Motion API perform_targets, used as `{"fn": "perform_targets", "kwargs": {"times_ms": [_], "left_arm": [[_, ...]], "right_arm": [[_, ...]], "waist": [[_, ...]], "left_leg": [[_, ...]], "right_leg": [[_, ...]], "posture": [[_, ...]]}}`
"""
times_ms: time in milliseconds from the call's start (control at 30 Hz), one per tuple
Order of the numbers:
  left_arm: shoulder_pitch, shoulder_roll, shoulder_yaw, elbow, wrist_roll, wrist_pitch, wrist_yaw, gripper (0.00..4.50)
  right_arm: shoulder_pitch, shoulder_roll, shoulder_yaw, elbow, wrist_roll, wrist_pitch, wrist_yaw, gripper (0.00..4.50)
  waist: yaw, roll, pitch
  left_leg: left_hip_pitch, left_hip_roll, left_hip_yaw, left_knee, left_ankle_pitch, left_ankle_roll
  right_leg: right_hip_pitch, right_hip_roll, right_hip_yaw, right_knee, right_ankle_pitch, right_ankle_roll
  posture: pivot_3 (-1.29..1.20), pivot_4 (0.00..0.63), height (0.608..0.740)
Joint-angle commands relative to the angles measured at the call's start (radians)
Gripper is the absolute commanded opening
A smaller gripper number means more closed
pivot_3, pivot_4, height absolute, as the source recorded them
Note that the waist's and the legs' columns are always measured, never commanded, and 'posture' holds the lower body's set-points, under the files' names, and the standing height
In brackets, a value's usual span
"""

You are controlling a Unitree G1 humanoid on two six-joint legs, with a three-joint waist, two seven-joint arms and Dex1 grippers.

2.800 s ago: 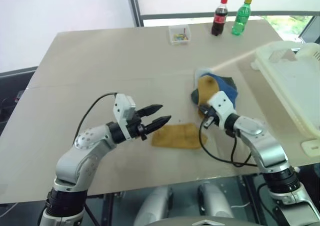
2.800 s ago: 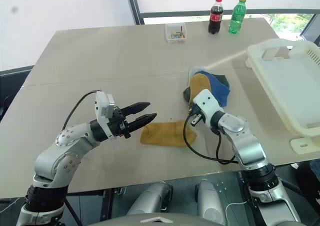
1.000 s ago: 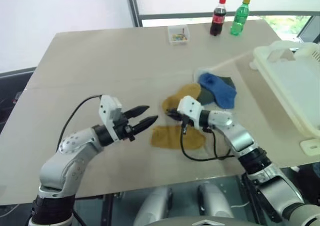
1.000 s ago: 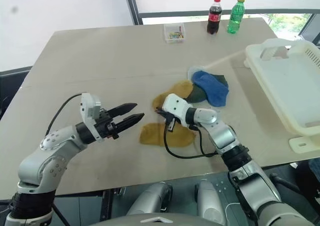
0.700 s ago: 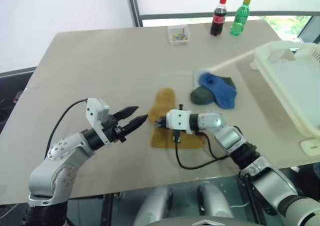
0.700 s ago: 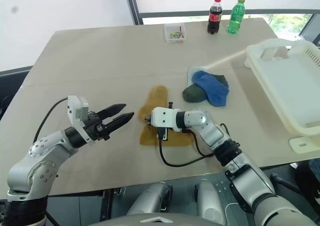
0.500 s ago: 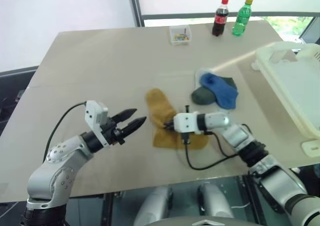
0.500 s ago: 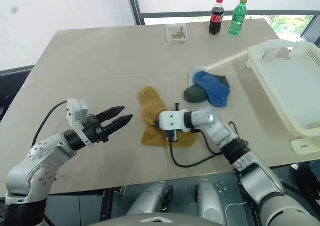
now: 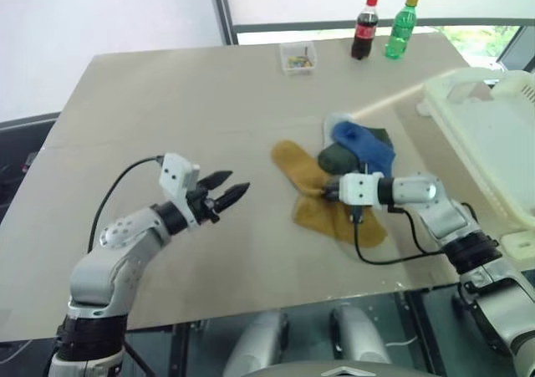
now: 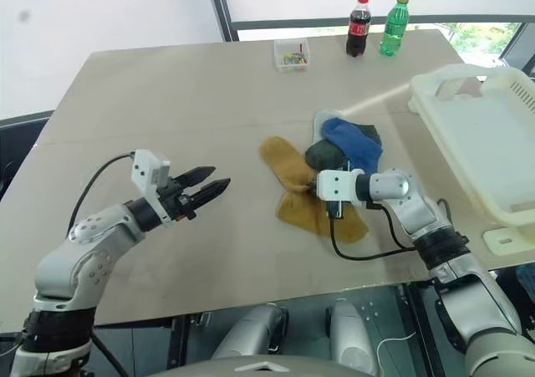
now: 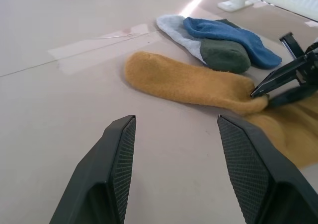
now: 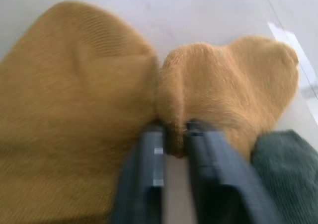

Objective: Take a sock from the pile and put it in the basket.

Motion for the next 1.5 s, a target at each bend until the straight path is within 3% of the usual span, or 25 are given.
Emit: {"fn": "perform_targets", "kwargs": {"times_ms": [33,233,500,600,700,733,967,1100,1300,1500], "left_arm": [[-0.016,-0.001,-0.012,-0.011,0.002,0.000,-0.015,2.74],[-0.018,-0.003,-0.013,-0.001,-0.005,0.002,-0.028,2.74],[-0.018,-0.004,-0.018,0.010,-0.002,-0.007,-0.048,2.74],[-0.019,-0.005,-0.019,0.015,0.003,-0.012,-0.054,2.74],[-0.017,-0.005,-0.017,0.016,0.001,-0.013,-0.058,2.74],[-0.016,-0.005,-0.016,0.016,0.001,-0.013,-0.061,2.74],[-0.010,0.003,-0.006,0.017,-0.002,-0.007,-0.069,2.74],[0.004,0.002,0.003,0.008,-0.002,-0.003,-0.060,2.74],[0.019,-0.003,0.017,-0.016,-0.010,0.017,-0.030,2.74],[0.006,-0.009,0.018,-0.016,-0.011,0.056,0.001,2.74]], "right_arm": [[0.040,0.010,-0.039,-0.101,0.037,0.028,-0.018,2.35],[0.118,-0.057,-0.110,-0.299,0.087,0.164,-0.015,2.35],[0.304,-0.143,-0.173,-0.616,0.272,0.439,0.040,2.35],[0.354,-0.153,-0.156,-0.637,0.259,0.464,0.027,1.51],[0.387,-0.146,-0.129,-0.616,0.233,0.460,0.020,0.10],[0.390,-0.139,-0.116,-0.597,0.219,0.452,0.017,0.04],[0.331,-0.068,-0.020,-0.399,0.156,0.362,0.048,0.04],[0.259,0.003,0.027,-0.342,0.139,0.346,0.062,0.04],[0.202,0.080,0.032,-0.362,0.171,0.424,0.058,0.04],[0.225,0.079,-0.003,-0.484,0.194,0.552,0.012,0.04]], "waist": [[0.000,0.000,0.000],[0.004,0.000,0.000],[0.006,0.000,0.000],[0.006,0.000,0.000],[0.005,0.000,0.000],[0.004,0.000,0.000],[0.000,-0.002,-0.002],[-0.002,-0.002,-0.002],[0.003,-0.002,-0.001],[0.006,-0.002,-0.001]], "left_leg": [[0.000,0.000,0.000,0.000,0.000,0.000],[-0.001,0.000,-0.001,0.000,0.000,0.000],[-0.001,0.000,-0.002,0.000,0.000,0.000],[-0.002,0.000,-0.001,0.000,0.000,0.000],[-0.001,0.000,-0.001,0.000,0.000,0.000],[-0.001,0.000,-0.001,0.000,0.000,0.000],[0.000,0.000,0.000,0.000,0.000,0.000],[0.009,0.002,0.000,-0.002,0.000,0.000],[0.012,0.001,-0.001,-0.002,0.000,0.000],[0.012,0.001,-0.002,-0.002,0.000,0.000]], "right_leg": [[0.000,0.000,0.000,0.000,0.000,0.000],[0.000,0.000,0.000,0.000,0.000,0.000],[0.000,0.000,-0.001,-0.001,0.000,0.000],[0.000,-0.001,-0.001,-0.001,0.000,0.000],[0.000,0.000,-0.001,0.000,0.000,0.000],[0.000,0.000,-0.001,0.001,0.000,0.000],[0.000,0.000,0.000,0.001,0.000,0.000],[0.008,0.001,0.000,0.000,0.000,0.000],[0.012,0.001,-0.001,-0.001,0.000,0.000],[0.012,0.000,-0.001,-0.001,0.000,0.000]], "posture": [[0.00,0.150,0.729],[0.00,0.150,0.729],[0.00,0.150,0.729],[0.00,0.150,0.729],[0.00,0.150,0.729],[0.00,0.150,0.729],[0.00,0.150,0.729],[0.00,0.150,0.729],[0.00,0.150,0.729],[0.00,0.150,0.729]]}}
